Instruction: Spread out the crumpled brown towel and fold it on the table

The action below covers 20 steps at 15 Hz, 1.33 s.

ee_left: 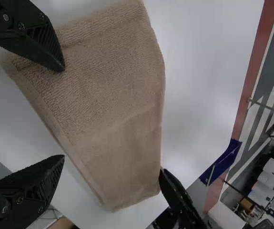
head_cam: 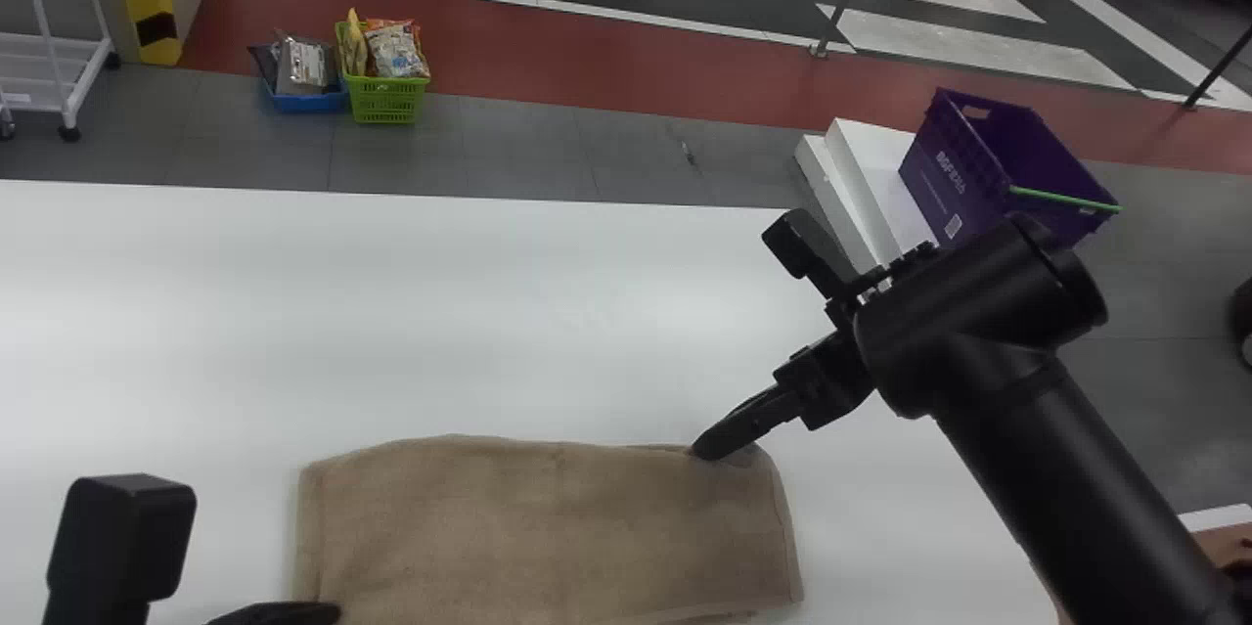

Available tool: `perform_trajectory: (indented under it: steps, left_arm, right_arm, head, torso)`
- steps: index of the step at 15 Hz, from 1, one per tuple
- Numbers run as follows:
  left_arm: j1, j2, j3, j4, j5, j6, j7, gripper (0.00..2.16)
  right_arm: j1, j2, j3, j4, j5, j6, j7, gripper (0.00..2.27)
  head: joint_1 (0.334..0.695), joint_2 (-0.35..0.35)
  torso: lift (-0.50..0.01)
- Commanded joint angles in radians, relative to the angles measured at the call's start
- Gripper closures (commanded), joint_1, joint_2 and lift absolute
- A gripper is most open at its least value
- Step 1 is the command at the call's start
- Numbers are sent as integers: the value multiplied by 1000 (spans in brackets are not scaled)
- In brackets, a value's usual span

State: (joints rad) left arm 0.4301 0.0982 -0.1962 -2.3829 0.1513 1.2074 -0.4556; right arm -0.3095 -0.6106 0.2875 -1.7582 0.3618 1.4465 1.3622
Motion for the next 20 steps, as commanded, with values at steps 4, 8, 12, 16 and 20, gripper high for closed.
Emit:
perform_trajectory:
  steps: [4, 8, 12, 16, 20]
  left_arm:
    - [-4, 0, 4, 14, -4, -2, 3, 201]
    - [-5, 0, 1, 28, -18, -9, 6, 211]
    - [-5, 0, 0, 25, -24, -9, 8, 211]
    - [-2, 0, 3, 21, -30, -9, 8, 215]
    - [44, 0, 43, -15, 2, -97, -5, 215]
  right_arm:
    - [1, -6, -2, 0, -20, 10, 5, 1301]
    - [3, -8, -57, 5, -27, 16, 5, 1352]
    - [9, -1, -94, 16, 8, 13, 5, 1352]
    - [16, 28, -125, 26, 39, 1, 5, 1352]
    - [24, 32, -142, 29, 43, 1, 5, 1352]
  head:
    - [695, -350]
    - [695, -350]
    - [695, -350]
    - [695, -350]
    - [695, -350]
  torso:
    - [-127]
    - [-127]
    - [-127]
    - [-127]
    - [-127]
